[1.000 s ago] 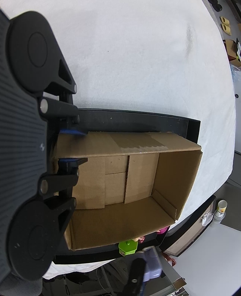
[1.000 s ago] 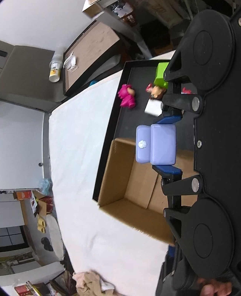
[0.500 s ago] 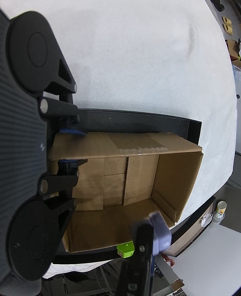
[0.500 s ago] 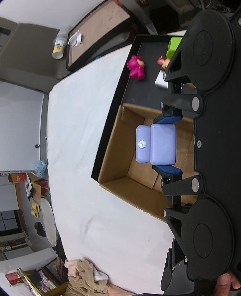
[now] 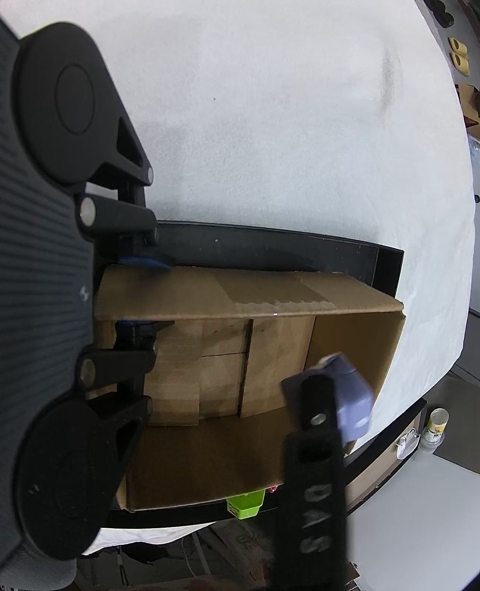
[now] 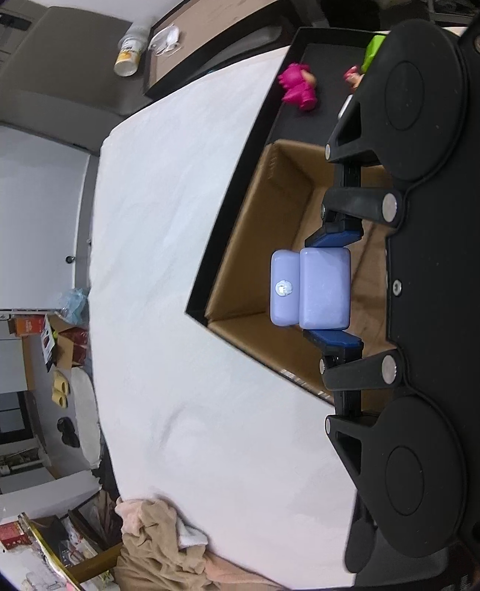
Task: Organize rigid objects
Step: 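Lower the lavender cube into the box and open the right tool, then move the right tool to the blue-red figure with clear cup, then grasp the blue-red figure with the right tool and carry it over the box, then release the blue-red figure into the box from the right tool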
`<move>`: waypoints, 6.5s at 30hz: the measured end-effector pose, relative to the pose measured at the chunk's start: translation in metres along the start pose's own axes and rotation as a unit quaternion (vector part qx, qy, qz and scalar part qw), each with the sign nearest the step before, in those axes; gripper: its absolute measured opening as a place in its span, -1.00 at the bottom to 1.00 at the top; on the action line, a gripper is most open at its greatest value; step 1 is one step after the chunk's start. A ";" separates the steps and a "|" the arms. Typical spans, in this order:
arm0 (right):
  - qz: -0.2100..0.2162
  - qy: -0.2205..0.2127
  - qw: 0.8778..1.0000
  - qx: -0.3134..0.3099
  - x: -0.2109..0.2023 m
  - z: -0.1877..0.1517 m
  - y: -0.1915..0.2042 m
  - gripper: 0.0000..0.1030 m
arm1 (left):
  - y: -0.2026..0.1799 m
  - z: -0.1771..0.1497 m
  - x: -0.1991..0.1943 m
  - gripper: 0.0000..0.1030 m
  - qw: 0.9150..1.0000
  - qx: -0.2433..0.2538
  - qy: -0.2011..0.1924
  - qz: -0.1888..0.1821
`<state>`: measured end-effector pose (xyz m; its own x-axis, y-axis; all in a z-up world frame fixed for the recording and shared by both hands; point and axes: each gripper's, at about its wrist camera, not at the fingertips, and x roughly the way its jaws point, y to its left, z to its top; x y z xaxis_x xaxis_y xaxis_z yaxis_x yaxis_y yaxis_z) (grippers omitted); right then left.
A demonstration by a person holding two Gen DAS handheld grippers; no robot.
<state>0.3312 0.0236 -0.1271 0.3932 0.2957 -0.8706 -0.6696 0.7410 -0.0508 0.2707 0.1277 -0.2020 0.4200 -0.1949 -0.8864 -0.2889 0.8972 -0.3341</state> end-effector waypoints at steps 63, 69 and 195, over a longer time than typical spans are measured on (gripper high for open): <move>-0.063 0.000 0.958 0.281 -0.018 -0.140 -0.184 0.65 | -0.023 -0.003 -0.007 -0.55 0.998 0.008 -0.010 0.063; -0.074 0.014 0.953 0.295 0.002 -0.144 -0.190 0.67 | -0.027 -0.003 -0.006 -0.55 0.997 0.012 -0.009 0.075; -0.030 -0.026 0.975 0.217 -0.043 -0.075 -0.118 0.57 | -0.009 -0.009 -0.029 -0.68 0.999 0.003 -0.048 0.018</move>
<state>0.3459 -0.1221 -0.1204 0.4629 0.2666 -0.8453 -0.3196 0.9397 0.1213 0.2530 0.1212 -0.1758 0.4893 -0.1232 -0.8633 -0.3010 0.9053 -0.2998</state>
